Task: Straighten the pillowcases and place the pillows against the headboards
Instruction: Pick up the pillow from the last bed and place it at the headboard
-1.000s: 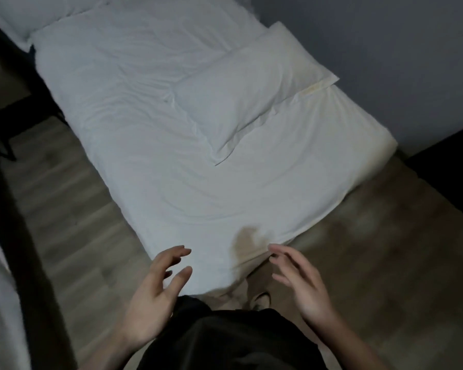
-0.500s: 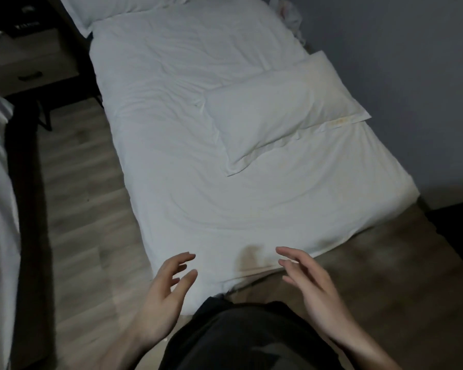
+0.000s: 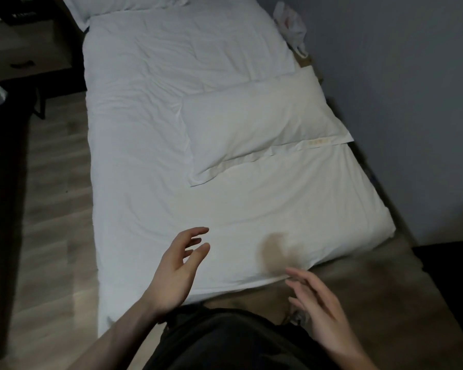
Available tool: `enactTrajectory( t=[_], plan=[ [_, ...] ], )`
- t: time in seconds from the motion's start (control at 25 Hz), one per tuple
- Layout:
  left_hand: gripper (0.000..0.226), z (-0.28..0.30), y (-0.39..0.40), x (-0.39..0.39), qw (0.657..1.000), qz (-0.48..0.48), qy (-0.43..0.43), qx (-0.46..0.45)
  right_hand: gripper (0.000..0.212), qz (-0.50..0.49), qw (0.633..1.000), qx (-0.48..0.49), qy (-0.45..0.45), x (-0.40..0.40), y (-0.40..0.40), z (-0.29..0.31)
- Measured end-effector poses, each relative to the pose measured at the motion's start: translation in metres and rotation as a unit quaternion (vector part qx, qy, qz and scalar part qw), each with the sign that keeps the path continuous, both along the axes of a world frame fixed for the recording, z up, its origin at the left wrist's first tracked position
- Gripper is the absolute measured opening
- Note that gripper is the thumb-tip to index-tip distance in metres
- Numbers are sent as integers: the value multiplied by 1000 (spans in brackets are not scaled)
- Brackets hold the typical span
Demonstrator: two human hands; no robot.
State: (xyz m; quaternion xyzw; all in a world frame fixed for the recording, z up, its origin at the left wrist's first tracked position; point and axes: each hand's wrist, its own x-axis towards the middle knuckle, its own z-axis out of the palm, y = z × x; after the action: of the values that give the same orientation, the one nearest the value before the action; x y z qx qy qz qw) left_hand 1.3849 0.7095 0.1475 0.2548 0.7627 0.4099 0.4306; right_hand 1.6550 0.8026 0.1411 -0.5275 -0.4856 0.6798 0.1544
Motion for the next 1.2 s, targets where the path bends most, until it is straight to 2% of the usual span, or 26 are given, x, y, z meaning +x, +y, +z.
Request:
enactTrajectory(
  t=[0.12, 0.16, 0.28, 0.4, 0.56, 0.72, 0.88, 0.96, 1.2],
  plan=[
    [27, -1, 22, 84, 998, 61, -16, -23, 72, 65, 998, 14, -13, 66, 68, 2],
    [28, 2, 29, 112, 996, 76, -24, -31, 69, 86, 996, 17, -16, 85, 90, 3],
    [31, 9, 46, 184, 991, 128, -36, -34, 40, 143, 989, 10, -19, 132, 153, 12],
    [35, 17, 60, 227, 982, 185, -30, -30, 38, 208, 978, 27, -17, 141, 198, 24],
    [31, 16, 86, 253, 974, 224, -26, -10, 41, 284, 958, 42, -13, 131, 235, 33],
    [30, -3, 136, 250, 980, 198, -18, -5, 46, 281, 958, 58, -21, 138, 279, 25],
    [30, -2, 191, 246, 979, 204, -10, 28, 76, 266, 961, 65, -28, 161, 325, 26],
    [30, 0, 219, 252, 976, 214, -4, 40, 83, 263, 962, 64, -23, 168, 353, 25],
    [28, -15, 305, 322, 947, 320, 5, 15, 78, 346, 938, 22, -20, 187, 462, 3]
  ],
)
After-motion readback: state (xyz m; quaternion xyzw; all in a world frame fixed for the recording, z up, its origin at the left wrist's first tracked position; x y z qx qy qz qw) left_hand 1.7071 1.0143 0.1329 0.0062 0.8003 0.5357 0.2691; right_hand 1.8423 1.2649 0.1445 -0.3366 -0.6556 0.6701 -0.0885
